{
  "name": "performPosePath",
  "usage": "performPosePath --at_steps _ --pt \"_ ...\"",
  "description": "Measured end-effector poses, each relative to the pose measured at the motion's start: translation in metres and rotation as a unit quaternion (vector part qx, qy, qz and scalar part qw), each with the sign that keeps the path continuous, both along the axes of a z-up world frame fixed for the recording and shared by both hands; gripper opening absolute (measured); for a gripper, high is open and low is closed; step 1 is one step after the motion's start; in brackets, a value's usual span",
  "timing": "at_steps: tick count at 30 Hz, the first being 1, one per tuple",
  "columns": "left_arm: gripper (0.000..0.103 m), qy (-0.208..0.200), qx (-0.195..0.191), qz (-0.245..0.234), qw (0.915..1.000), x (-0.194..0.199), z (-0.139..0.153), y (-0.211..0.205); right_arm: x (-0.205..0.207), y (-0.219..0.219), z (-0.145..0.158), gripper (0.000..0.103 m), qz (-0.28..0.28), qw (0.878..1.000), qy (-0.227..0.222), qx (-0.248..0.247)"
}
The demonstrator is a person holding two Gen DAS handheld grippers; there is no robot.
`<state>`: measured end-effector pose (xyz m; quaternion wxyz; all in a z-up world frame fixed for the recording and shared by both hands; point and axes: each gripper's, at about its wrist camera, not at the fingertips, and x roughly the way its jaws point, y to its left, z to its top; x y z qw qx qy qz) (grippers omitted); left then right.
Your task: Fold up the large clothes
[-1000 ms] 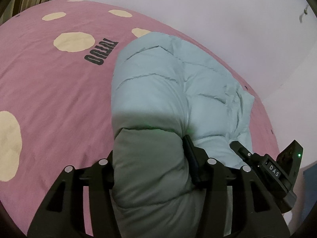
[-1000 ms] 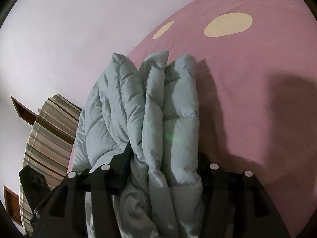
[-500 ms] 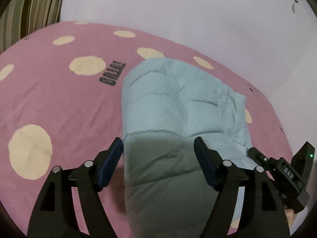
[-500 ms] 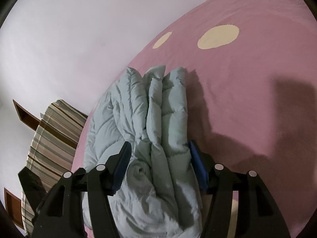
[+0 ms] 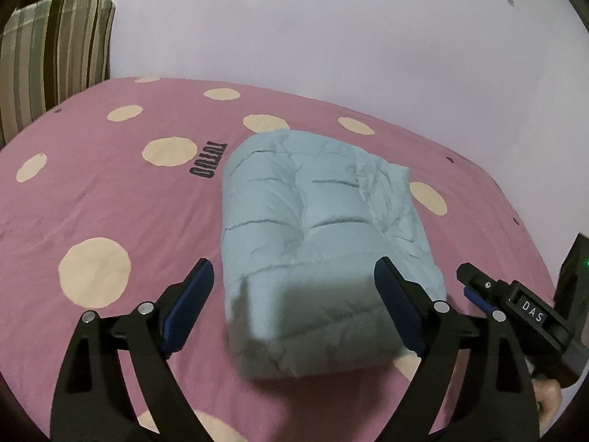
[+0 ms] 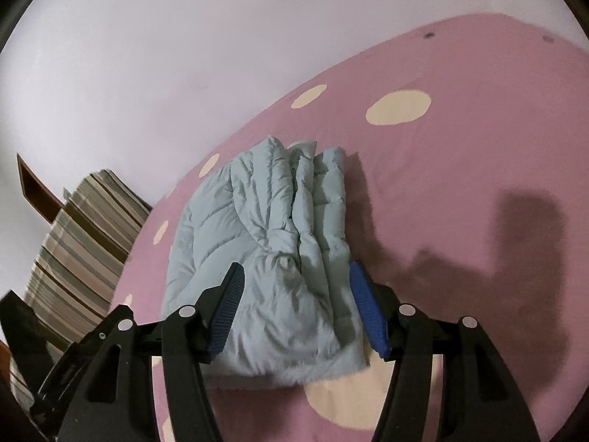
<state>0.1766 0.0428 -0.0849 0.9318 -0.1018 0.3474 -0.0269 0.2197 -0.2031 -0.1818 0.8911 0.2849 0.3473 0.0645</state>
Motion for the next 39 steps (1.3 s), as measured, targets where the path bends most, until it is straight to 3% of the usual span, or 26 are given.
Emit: performPosePath --at_steps 2,17,26,39 --pt "0.092 -0.001 0.012 0.007 0.9999 -0.011 0.004 -0.003 -0.012 0.005 0.011 0.071 -0.008 0.999 -0.003 -0.032" --pt "0.097 -0.024 0.07 0.044 0.9963 -0.077 0.044 -0.011 -0.083 0.036 0.073 0.077 -0.031 0.98 -0.036 -0.191" --pt "0.097 -0.032 0.074 0.049 0.9955 -0.097 0.052 -0.012 -0.103 0.049 0.082 0.077 -0.024 0.972 -0.054 -0.226" --pt "0.097 -0.04 0.076 0.046 0.9952 -0.107 0.055 -0.02 -0.111 0.054 0.084 0.077 -0.024 0.97 -0.063 -0.232"
